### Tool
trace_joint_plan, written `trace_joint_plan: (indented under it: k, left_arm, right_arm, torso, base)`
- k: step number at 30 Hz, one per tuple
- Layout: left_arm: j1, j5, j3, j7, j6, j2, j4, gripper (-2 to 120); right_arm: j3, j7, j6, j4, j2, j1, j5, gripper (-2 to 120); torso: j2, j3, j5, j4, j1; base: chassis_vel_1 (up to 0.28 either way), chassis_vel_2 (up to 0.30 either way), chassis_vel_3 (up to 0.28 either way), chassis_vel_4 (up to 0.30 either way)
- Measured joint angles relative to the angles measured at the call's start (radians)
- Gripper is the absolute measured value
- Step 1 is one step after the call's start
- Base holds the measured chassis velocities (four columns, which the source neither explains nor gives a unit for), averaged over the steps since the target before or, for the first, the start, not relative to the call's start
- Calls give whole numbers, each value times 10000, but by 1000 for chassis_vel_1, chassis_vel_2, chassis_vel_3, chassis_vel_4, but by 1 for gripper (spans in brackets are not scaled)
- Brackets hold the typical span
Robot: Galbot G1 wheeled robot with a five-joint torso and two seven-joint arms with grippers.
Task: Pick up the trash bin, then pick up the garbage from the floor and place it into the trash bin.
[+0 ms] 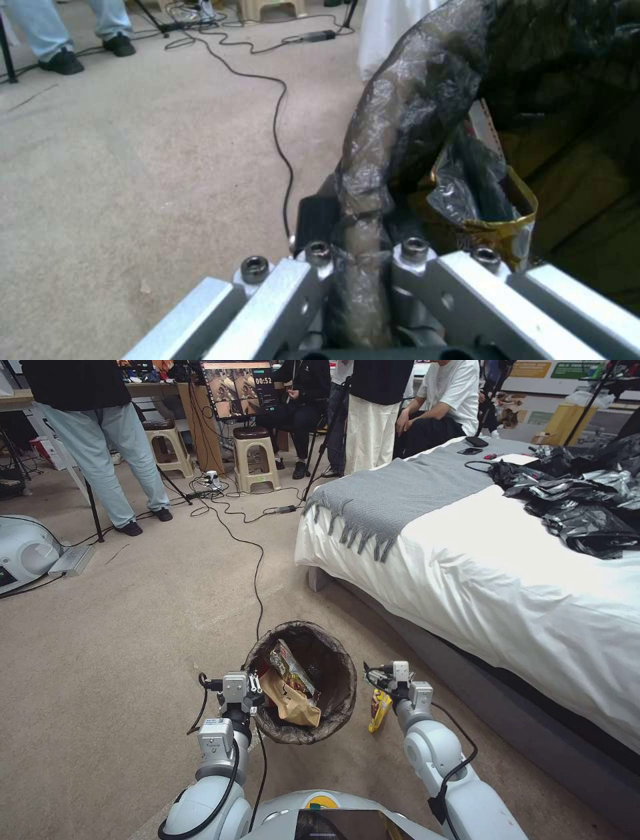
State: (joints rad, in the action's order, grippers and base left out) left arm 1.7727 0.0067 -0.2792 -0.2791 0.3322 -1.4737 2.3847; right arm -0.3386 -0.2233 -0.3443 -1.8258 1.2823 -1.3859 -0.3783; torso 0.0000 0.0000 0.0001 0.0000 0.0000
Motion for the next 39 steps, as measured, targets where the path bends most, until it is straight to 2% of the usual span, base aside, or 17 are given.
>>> trace_joint_plan:
  k: [12,28,31,33,34,39]
  left_arm:
    - [0,0,0,0,0,0,0,2]
    - [0,0,0,0,0,0,0,2]
    - [0,0,0,0,0,0,0,2]
    - [0,0,0,0,0,0,0,2]
    - [0,0,0,0,0,0,0,2]
    - [0,0,0,0,0,0,0,2]
  right_arm:
    - [300,-6,-701,1854,161,571,-375,100]
    - [407,120,-568,3813,376,1408,140,100]
    - [375,165,-499,4037,406,1491,188,96]
    - [324,334,-307,4361,434,1561,351,84]
    - [324,334,-307,4361,434,1561,351,84]
    - [284,571,-6,4689,492,1592,618,65]
  torso:
    - [0,0,-1,1,0]
    - [0,0,-1,0,0]
    - [0,0,0,1,0]
    - [0,0,0,0,0]
    - [0,0,0,0,0]
    - [0,0,0,0,0]
  base:
    - [0,0,0,0]
    - [0,0,0,0]
    - [0,0,0,0]
    - [0,0,0,0]
    - [0,0,0,0]
    - [0,0,0,0]
